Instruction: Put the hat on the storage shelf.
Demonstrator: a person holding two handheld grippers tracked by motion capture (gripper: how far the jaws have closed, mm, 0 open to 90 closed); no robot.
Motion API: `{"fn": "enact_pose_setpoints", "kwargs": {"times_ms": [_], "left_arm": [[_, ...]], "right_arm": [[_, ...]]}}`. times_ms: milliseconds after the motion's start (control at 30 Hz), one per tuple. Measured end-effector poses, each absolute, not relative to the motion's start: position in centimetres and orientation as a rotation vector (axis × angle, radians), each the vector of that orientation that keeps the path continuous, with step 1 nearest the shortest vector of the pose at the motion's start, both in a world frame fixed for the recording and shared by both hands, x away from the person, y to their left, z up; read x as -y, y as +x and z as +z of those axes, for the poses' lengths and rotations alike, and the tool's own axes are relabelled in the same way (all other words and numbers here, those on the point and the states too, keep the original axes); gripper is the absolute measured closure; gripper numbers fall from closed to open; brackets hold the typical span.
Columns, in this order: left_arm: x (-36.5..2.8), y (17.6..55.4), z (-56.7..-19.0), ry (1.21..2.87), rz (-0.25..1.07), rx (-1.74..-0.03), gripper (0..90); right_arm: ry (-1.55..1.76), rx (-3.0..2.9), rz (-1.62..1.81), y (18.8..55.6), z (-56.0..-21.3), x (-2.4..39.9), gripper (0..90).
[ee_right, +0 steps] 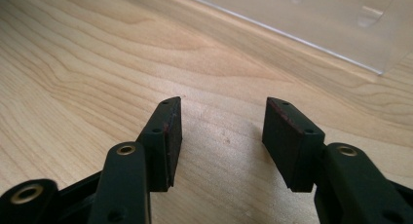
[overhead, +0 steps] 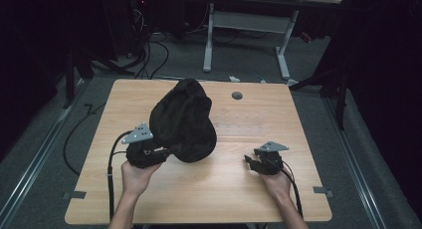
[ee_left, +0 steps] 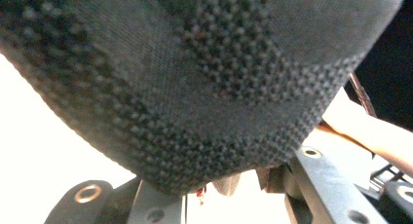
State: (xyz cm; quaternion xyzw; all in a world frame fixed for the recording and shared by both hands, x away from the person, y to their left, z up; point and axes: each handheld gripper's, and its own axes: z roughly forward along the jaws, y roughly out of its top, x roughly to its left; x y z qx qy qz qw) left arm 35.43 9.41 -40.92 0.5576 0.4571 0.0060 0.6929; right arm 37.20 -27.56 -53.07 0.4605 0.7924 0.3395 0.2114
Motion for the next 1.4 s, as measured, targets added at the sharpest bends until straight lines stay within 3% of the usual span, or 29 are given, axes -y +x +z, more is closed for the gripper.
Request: {"fn": "enact_pose_setpoints", "kwargs": {"times_ms": [367, 833, 1400], "left_arm": [[-9.5, 37.2, -39.8, 1.205, 0.095, -1.051, 69.8], [-8.8, 39.8, -38.3, 1.197, 0.216, -1.064, 69.7], [-6.9, 42.3, -39.3, 1.256, 0.354, -1.132, 69.7]], "right_arm": [[1.297, -2.202, 0.941, 37.3, -53.1, 27.5, 42.7], [1.297, -2.202, 0.942, 37.3, -53.1, 27.5, 41.9], [1.29, -2.205, 0.939, 37.3, -53.1, 27.5, 41.4]]}}
